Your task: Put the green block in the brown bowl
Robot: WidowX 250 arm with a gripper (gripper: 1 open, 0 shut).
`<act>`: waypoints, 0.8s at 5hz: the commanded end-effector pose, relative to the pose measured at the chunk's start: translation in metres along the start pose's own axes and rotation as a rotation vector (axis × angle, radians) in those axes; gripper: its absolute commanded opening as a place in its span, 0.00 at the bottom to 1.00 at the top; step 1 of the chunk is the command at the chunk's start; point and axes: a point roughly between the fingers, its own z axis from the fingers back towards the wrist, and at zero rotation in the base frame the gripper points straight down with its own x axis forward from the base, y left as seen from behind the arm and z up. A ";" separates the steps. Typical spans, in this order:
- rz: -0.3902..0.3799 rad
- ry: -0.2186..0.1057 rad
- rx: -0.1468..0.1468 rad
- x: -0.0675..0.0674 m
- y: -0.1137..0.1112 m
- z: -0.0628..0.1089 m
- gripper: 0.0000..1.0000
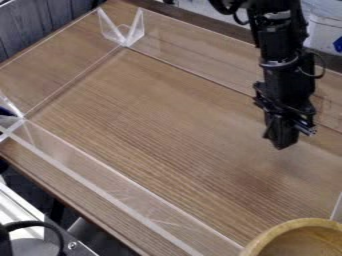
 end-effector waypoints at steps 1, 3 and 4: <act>-0.018 -0.074 0.016 0.012 0.003 0.025 0.00; -0.015 -0.097 -0.004 0.010 0.008 0.038 0.00; -0.008 -0.105 -0.035 0.013 0.011 0.024 0.00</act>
